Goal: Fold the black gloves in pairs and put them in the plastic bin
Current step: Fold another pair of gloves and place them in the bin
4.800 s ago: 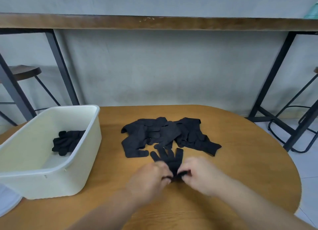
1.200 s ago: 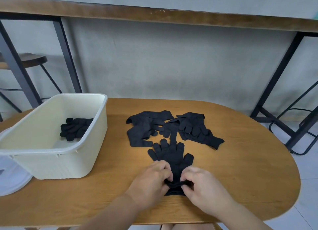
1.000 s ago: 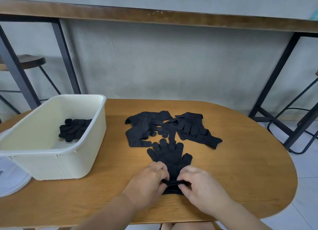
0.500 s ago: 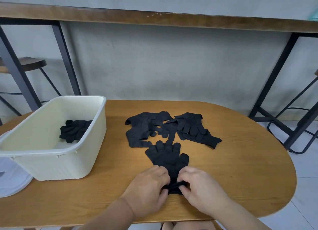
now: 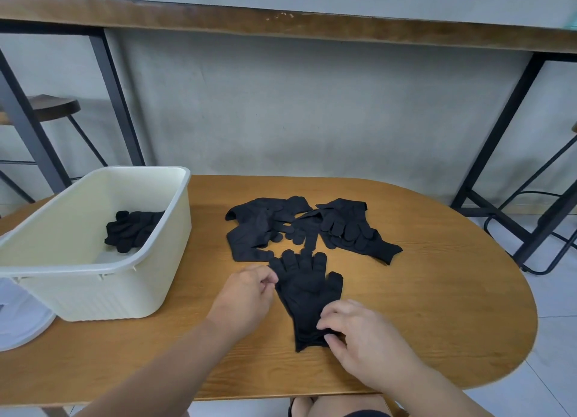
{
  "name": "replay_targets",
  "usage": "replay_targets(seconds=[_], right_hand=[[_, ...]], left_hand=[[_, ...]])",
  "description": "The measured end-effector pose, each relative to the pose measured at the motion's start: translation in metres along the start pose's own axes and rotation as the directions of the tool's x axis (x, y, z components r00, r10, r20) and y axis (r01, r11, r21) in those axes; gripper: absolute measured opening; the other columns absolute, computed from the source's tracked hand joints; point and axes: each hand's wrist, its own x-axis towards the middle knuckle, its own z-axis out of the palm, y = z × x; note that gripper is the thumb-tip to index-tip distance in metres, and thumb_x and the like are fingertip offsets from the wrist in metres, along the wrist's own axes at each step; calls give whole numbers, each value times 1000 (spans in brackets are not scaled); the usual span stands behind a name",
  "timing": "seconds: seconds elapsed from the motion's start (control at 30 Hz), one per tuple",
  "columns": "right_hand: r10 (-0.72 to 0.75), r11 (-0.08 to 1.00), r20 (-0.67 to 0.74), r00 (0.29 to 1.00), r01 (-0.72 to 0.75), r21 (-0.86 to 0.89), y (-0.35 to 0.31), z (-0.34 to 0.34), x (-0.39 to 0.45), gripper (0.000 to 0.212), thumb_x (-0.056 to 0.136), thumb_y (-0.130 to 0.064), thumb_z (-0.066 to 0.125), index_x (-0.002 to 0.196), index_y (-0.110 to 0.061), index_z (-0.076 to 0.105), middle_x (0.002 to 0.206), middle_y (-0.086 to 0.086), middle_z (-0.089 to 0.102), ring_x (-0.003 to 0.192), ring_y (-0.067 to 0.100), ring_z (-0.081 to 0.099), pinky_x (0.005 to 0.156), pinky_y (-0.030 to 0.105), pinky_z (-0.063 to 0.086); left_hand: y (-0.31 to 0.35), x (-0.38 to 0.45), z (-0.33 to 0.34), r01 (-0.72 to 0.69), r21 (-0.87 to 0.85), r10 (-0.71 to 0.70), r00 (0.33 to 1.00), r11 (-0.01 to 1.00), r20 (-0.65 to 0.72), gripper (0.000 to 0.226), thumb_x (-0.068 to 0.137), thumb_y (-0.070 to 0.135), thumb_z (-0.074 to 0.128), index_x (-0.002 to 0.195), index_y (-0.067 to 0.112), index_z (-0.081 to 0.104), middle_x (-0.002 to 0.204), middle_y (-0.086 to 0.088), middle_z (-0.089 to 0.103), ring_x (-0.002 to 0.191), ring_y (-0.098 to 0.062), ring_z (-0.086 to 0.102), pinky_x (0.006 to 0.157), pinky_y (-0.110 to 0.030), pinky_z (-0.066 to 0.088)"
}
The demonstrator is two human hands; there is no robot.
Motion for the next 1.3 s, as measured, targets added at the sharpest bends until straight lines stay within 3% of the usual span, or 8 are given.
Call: replay_targets(seconds=[0.17,0.4,0.57,0.7,0.87,1.03,1.2,1.3], right_hand=[[5,1000,46,999,-5,19,2,-1,-1,38,94,-50,48,127,-37,61,129,-28,46,119,-8,39,95,11,32],[-31,999,66,997,29,28,1,-4,-5,50,93,-62,40,131,-35,60,121,-27,47,116,-7,37,97,16,37],[-1,997,37,999,-1,77,-2,-6,4,39,97,-53,40,107,-33,72,104,-23,57,105,-4,45,89,15,41],[20,996,54,998,-25,83,-1,-7,11,33,98,-49,43,102,-32,72,102,-22,59,102,-3,46,89,17,42],[49,995,69,996,-55,79,-2,-7,15,23,95,-48,49,90,-33,66,99,-20,59,102,-1,46,89,20,44],[45,995,56,997,-49,83,-2,-5,15,19,93,-45,52,88,-32,65,97,-19,59,101,-1,46,87,18,43],[50,995,68,996,-56,82,-4,-8,16,14,93,-44,54,86,-33,62,97,-18,58,100,-1,45,84,18,43],[52,995,74,996,-58,81,-5,-10,16,13,92,-43,56,84,-34,58,95,-17,57,99,0,45,81,17,42]], left_hand=[[5,34,13,55,50,-58,997,997,54,42,93,37,60,131,20,54,132,5,48,111,-14,54,91,-24,45],[7,43,17,125,242,-139,990,962,39,26,92,43,58,104,20,58,115,1,49,101,-16,51,79,-29,48],[7,54,13,340,82,-342,939,937,19,42,93,43,56,126,17,57,127,-2,52,108,-21,59,89,-31,50],[11,68,10,403,73,-410,900,912,148,25,91,31,61,109,13,65,103,-2,66,95,-20,62,78,-29,50],[13,74,-7,483,-226,-453,875,846,172,18,87,17,64,100,5,64,92,-5,62,86,-21,56,67,-27,45],[0,64,-11,424,-62,-416,902,903,111,3,88,15,63,90,13,63,93,-4,65,88,-20,61,71,-27,49],[-8,57,2,356,-1,-356,935,935,4,17,92,14,56,76,19,52,84,-3,63,67,-15,55,52,-22,41],[-3,53,3,212,67,-203,971,975,-125,10,91,18,59,83,21,53,88,2,57,75,-13,55,61,-23,45]])
